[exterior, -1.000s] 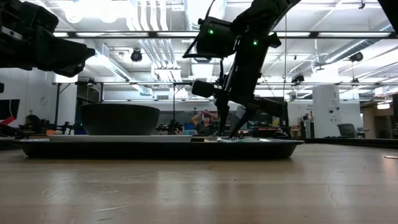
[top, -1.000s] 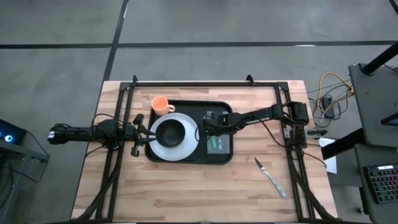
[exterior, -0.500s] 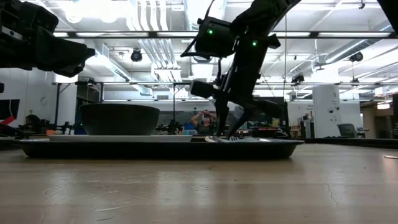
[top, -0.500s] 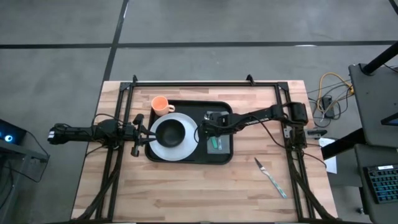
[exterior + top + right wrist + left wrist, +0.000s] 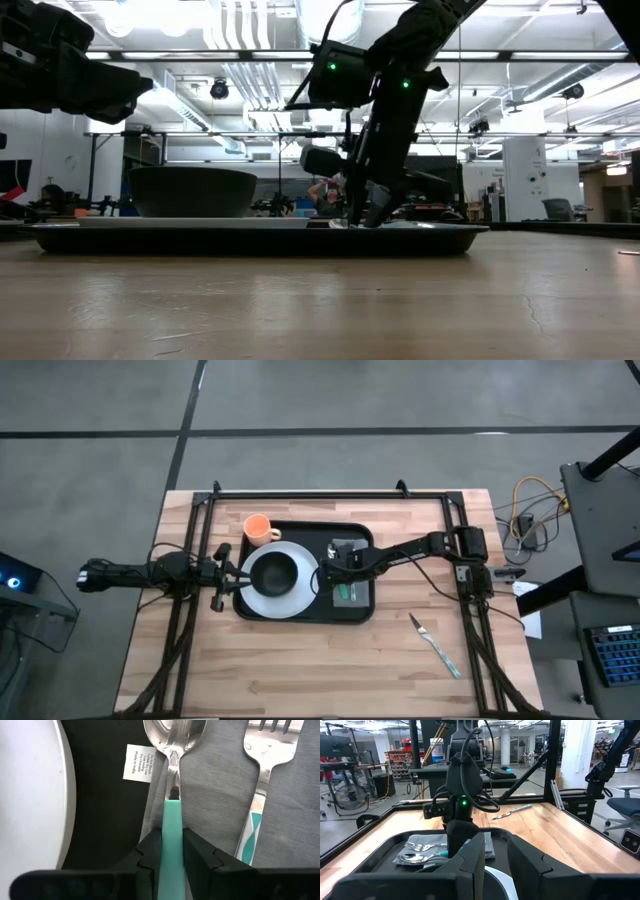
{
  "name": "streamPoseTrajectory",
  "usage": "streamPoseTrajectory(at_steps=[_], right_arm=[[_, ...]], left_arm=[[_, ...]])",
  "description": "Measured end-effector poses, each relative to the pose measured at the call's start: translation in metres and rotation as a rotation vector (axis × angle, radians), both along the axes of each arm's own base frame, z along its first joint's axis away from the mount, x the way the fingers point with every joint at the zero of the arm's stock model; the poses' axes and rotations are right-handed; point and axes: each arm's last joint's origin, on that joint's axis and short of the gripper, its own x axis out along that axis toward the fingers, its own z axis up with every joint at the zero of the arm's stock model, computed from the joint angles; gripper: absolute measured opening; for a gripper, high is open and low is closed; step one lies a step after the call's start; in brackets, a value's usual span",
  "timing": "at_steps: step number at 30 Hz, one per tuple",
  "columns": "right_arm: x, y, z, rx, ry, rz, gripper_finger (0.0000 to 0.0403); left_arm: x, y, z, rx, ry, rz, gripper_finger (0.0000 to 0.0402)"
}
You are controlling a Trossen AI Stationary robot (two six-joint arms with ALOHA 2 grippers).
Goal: Set up tray
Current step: Put the blue spoon on the gray napkin to the left of the white and blue fork
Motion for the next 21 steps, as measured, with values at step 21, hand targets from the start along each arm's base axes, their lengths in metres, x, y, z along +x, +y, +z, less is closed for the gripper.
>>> streamPoseTrajectory(at_steps=[21], right_arm=[[0.012,0.002,0.013,-0.023,-0.056,-0.025,0.0052]], left_arm=[[0.000,0.000,0.000,0.000,0.000,0.000,0.0064]])
